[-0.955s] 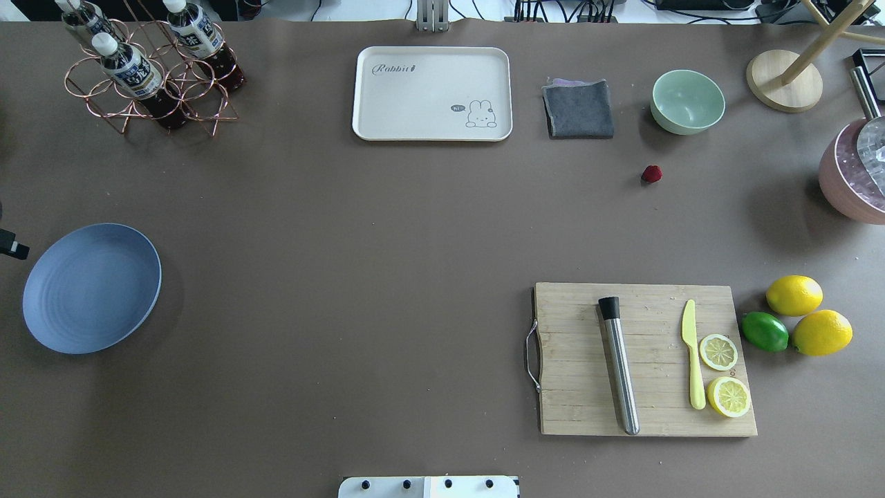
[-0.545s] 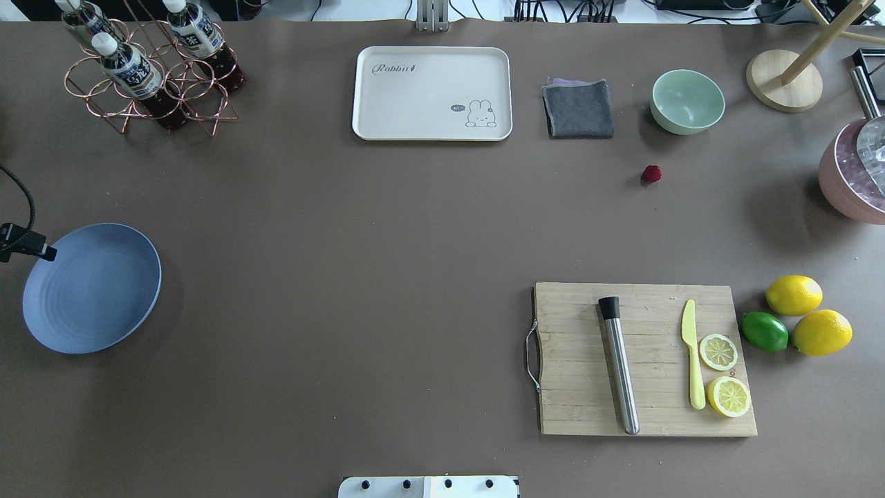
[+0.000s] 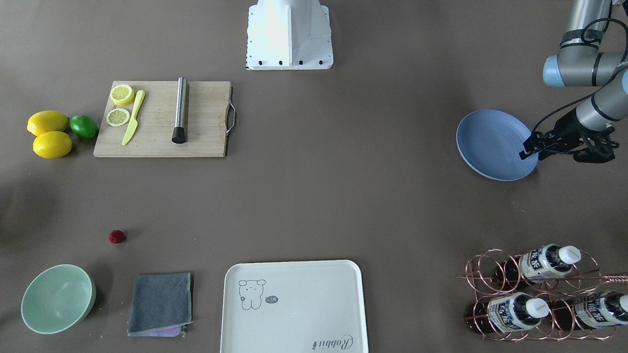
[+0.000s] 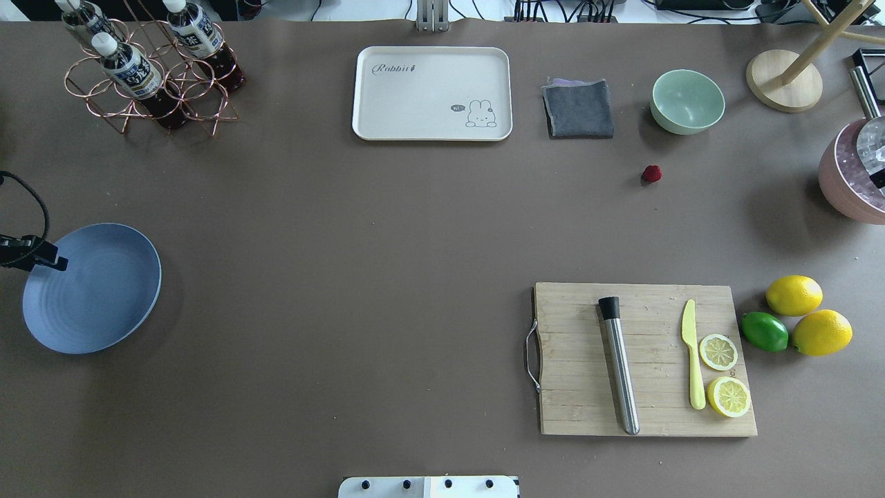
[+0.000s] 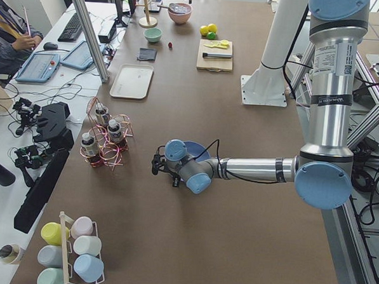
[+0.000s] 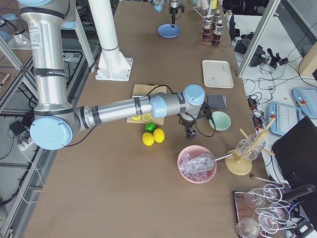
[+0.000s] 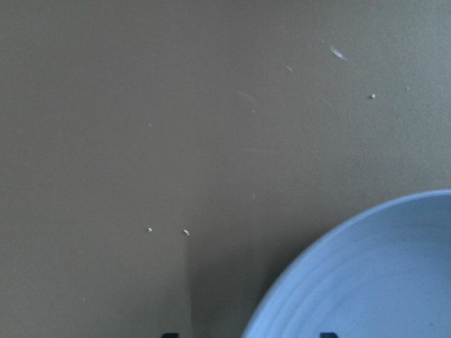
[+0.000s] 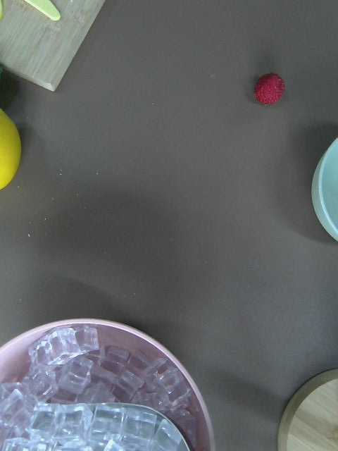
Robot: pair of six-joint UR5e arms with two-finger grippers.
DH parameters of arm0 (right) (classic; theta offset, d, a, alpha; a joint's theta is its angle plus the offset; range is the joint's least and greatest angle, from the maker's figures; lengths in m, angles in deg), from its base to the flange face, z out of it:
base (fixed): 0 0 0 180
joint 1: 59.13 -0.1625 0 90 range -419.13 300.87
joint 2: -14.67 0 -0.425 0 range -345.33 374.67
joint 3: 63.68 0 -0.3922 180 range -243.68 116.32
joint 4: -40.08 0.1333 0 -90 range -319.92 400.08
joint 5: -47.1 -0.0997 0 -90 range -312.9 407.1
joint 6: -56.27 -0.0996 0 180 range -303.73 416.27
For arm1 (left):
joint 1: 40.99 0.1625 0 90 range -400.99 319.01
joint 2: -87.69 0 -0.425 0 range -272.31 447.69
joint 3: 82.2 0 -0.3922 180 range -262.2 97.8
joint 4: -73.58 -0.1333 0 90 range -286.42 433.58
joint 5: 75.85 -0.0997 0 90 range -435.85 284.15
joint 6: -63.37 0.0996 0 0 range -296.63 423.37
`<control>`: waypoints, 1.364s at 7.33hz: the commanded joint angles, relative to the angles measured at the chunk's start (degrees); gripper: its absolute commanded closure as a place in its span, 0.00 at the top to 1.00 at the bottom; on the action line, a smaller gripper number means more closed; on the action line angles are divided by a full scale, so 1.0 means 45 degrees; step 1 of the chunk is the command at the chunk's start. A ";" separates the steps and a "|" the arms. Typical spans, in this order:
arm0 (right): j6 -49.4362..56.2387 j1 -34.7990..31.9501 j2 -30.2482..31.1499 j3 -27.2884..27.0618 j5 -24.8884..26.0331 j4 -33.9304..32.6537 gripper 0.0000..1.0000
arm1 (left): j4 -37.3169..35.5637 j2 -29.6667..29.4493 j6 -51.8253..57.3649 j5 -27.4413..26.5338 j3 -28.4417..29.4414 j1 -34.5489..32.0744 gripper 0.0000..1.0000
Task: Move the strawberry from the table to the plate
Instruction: 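Push the blue plate inward with the left gripper while the right approaches the strawberry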
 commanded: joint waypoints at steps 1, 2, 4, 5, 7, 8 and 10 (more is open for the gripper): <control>-0.1274 0.0710 -0.0849 0.0076 0.0050 0.0018 0.78 | 0.0010 -0.0102 -0.0210 0.0054 -0.0088 0.0020 0.00; -0.1473 0.1158 -0.1356 0.0328 0.0147 -0.0001 0.72 | -0.0126 -0.0180 -0.0637 0.0267 -0.0475 0.0020 0.00; -0.2429 0.1977 -0.3093 0.1712 0.0225 -0.0001 0.72 | -0.0167 -0.1482 -0.3244 0.0426 -0.0790 0.0097 0.00; -0.2800 0.2273 -0.3467 0.1969 0.0265 -0.0001 0.73 | -0.0166 -0.1857 -0.5153 0.0271 -0.1430 0.0929 0.00; -0.5096 0.3228 -0.4054 0.2030 0.0924 0.0328 0.72 | -0.0186 -0.2229 -0.7057 -0.0374 -0.2390 0.1891 0.00; -0.6713 0.3735 -0.4250 0.2823 0.1297 0.1800 0.72 | -0.0205 -0.3063 -0.8149 -0.0724 -0.2393 0.2243 0.00; -0.9491 0.4577 -0.4524 0.4427 0.1959 0.4658 0.69 | -0.0225 -0.3888 -0.9736 -0.2397 -0.2451 0.3645 0.00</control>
